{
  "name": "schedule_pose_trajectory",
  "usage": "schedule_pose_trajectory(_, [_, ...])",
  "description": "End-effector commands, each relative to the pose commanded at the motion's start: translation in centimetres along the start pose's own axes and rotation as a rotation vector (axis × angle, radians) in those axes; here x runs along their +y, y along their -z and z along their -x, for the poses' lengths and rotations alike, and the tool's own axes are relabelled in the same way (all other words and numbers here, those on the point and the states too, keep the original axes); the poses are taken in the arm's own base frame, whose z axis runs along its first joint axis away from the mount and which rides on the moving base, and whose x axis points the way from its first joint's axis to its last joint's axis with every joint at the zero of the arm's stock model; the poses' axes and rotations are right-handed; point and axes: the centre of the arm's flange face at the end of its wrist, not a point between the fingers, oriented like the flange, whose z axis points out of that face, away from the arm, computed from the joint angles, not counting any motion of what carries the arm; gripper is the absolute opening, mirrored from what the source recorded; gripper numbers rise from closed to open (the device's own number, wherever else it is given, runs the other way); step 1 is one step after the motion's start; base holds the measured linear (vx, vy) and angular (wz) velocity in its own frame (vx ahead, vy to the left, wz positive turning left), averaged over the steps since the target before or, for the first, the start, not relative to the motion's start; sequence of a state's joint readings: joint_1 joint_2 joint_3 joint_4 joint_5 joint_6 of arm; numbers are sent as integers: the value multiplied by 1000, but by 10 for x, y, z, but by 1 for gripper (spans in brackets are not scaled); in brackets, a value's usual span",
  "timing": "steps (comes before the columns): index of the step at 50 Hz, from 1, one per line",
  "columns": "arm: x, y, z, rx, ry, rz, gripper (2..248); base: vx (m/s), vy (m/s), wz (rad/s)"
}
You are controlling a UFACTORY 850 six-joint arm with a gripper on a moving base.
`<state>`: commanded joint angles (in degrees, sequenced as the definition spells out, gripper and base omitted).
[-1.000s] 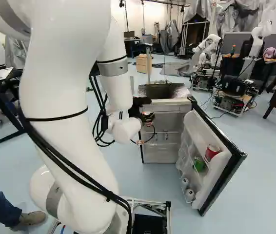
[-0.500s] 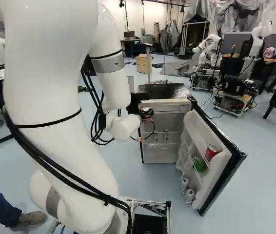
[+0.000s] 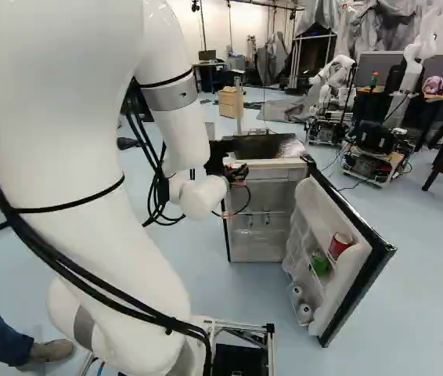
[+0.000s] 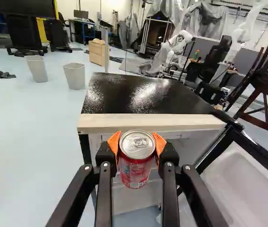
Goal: Grab a drink from the fridge
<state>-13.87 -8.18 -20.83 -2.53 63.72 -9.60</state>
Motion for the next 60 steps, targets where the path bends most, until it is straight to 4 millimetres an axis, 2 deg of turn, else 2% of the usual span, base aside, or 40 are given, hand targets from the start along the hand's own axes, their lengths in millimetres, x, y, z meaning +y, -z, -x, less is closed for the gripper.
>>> schedule_pose_trajectory(19, [5, -11, -21, 51, 2, 11, 97, 0, 0, 0])
schedule_pose_trajectory(47, [10, -38, -54, 126, 6, 20, 97, 0, 0, 0])
schedule_pose_trajectory(60, [10, -54, -61, 138, 7, 19, 97, 0, 0, 0])
